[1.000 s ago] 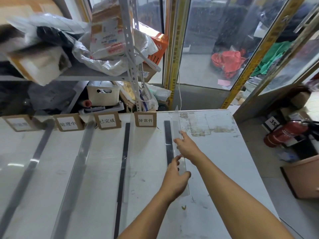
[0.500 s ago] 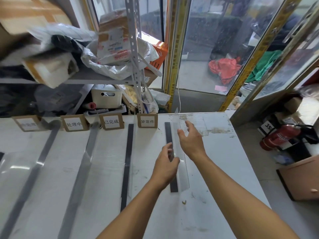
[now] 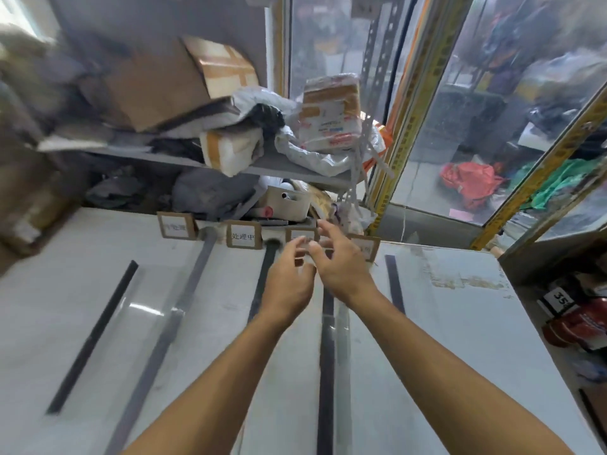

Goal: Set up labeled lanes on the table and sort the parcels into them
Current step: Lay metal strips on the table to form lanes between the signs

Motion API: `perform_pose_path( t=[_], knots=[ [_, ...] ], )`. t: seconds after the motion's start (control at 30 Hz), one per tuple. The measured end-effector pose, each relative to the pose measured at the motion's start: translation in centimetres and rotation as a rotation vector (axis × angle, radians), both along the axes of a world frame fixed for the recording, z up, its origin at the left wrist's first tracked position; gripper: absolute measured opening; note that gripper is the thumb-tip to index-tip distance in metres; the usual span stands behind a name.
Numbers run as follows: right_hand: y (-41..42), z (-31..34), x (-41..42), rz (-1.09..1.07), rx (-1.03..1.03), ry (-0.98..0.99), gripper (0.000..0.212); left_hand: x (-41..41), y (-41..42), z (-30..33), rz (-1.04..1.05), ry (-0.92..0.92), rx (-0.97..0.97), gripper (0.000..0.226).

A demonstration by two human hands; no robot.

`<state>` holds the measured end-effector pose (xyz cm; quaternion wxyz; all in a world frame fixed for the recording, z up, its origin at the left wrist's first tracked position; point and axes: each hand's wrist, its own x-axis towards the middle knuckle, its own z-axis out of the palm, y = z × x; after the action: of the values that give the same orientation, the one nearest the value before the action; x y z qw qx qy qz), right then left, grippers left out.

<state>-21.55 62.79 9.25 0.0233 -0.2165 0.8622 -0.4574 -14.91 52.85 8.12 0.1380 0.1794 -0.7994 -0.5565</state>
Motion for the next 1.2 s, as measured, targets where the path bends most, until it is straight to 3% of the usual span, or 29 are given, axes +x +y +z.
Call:
perform_pose_path(
  t=[0.17, 0.27, 0.4, 0.57, 0.7, 0.8, 0.93, 1.2],
  knots=[
    [-9.9, 0.1, 5.8, 0.034, 0.033, -0.033, 0.053, 6.2, -11.1, -0.1, 0.032, 0.028, -0.009, 0.032],
    [-16.4, -0.5, 9.2, 0.056, 0.036, -0.072, 0.053, 9.6, -17.8, -1.3, 0.09, -0.067, -0.027, 0.042],
    [-24.0, -2.1, 13.3, 0.108, 0.044, -0.132, 0.049, 14.2, -26.3, -4.2, 0.18, -0.156, -0.072, 0.038],
    [-30.3, -4.7, 17.0, 0.181, 0.156, -0.237, 0.052, 19.1, -34.5, -10.0, 0.349, -0.4, -0.133, 0.04],
    [-32.9, -6.9, 18.5, 0.2, 0.259, -0.309, 0.053, 21.3, -37.4, -15.0, 0.292, -0.646, -0.07, 0.06],
    [-33.5, -8.0, 18.8, 0.197, 0.316, -0.334, 0.053, 21.8, -37.7, -17.5, 0.215, -0.727, -0.036, 0.059],
    [-33.5, -8.7, 18.5, 0.195, 0.348, -0.342, 0.053, 22.1, -37.7, -19.3, 0.209, -0.69, -0.123, 0.027],
    [-34.9, -7.7, 17.0, 0.14, 0.33, -0.245, 0.062, 22.7, -40.7, -17.8, 0.385, -0.482, 0.14, 0.019]
  ],
)
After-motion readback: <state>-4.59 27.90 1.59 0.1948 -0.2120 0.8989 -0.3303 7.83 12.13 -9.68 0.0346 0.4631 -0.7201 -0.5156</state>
